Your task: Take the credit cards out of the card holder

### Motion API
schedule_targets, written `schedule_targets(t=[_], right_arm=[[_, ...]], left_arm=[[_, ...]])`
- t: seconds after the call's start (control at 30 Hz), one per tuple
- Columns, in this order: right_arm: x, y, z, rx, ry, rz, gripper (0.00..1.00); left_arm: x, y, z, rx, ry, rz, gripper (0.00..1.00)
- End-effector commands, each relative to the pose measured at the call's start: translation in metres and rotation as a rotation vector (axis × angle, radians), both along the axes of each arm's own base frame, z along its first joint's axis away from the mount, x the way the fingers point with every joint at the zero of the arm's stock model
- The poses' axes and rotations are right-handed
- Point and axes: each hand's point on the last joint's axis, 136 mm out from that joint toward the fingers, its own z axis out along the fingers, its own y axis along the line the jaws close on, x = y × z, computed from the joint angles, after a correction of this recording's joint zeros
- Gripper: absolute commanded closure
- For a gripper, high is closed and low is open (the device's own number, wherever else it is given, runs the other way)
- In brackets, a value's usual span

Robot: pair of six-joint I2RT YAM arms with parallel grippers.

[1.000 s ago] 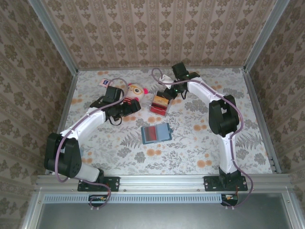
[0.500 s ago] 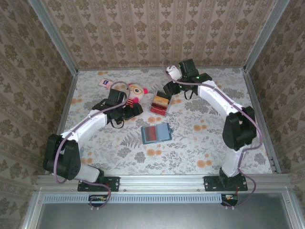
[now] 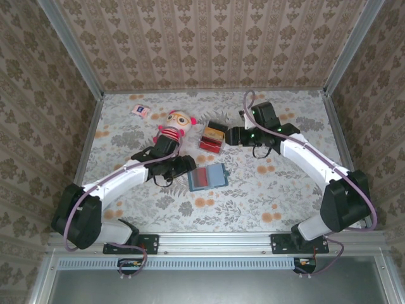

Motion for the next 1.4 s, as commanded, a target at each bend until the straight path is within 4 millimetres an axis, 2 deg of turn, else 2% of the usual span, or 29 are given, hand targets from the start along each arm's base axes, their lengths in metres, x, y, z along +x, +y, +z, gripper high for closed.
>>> schedule_targets(t=[0.0, 0.17, 0.3, 0.47, 0.63, 1.07, 1.37], right_arm=[[-0.026, 0.02, -0.026, 0.069, 0.15, -0.01, 0.37], [-0.041, 0.047, -0.062, 0.062, 0.249, 0.029, 0.45], [-0.048, 0.061, -0.086, 0.057, 0.313, 0.043, 0.52], [-0.05, 0.06, -0.109, 0.016, 0.36, 0.031, 0.56], [-0.053, 0.056, -0.128, -0.041, 0.392, 0.04, 0.58], [-0.059, 0.049, -0.154, -0.119, 0.447, 0.072, 0.6], [-0.063, 0.045, -0.165, -0.16, 0.475, 0.086, 0.6]], left_arm=[[-0.001, -0.009, 0.003, -0.03, -0.014, 0.003, 0.35], [-0.003, -0.015, -0.005, -0.021, -0.009, -0.02, 0.5], [-0.002, -0.022, -0.014, -0.017, 0.009, -0.028, 0.53], [0.005, -0.03, -0.023, -0.012, 0.021, -0.033, 0.57], [0.008, -0.028, -0.034, 0.018, 0.034, -0.016, 0.62], [0.007, -0.031, -0.049, 0.031, 0.063, 0.017, 0.66], [0.002, -0.025, -0.057, 0.095, 0.069, 0.035, 0.62]])
